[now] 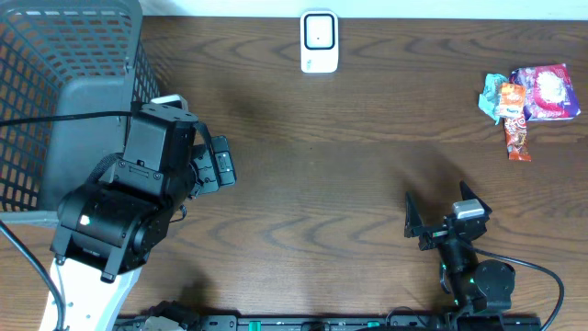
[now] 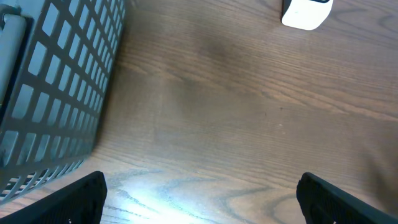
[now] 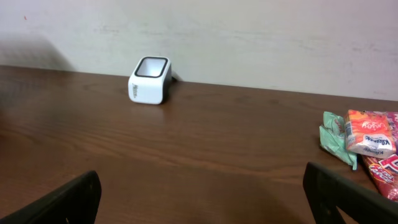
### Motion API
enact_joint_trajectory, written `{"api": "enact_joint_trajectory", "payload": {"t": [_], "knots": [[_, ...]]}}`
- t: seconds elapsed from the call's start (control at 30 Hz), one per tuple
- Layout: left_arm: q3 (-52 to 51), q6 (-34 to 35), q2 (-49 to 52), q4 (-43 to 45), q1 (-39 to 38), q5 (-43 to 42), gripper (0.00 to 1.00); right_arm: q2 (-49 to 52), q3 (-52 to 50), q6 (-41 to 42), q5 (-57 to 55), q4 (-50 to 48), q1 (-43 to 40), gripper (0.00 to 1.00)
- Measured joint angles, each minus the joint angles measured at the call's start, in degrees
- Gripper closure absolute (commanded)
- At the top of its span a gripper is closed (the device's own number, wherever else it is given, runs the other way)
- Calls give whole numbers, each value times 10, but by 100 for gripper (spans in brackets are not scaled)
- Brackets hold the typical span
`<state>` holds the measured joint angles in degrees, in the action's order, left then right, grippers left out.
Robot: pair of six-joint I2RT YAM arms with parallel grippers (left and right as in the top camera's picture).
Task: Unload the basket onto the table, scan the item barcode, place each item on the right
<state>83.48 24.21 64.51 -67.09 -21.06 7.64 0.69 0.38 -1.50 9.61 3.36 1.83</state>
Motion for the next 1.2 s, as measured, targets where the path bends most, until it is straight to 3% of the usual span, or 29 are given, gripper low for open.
{"api": "enact_joint_trajectory", "payload": {"t": [0.6,0.73,1.03,1.2], "knots": [[-34,-2,-30,0,0,0,2,0,0,0,0,0,0,1],[-132,-36,-99,71,0,0,2,0,0,0,-2,0,0,1],[-447,-155,-271,371,2,0,2,0,0,0,-3,0,0,1],[-575,-175,-373,403,15,0,2,0,0,0,-4,0,0,1]]}}
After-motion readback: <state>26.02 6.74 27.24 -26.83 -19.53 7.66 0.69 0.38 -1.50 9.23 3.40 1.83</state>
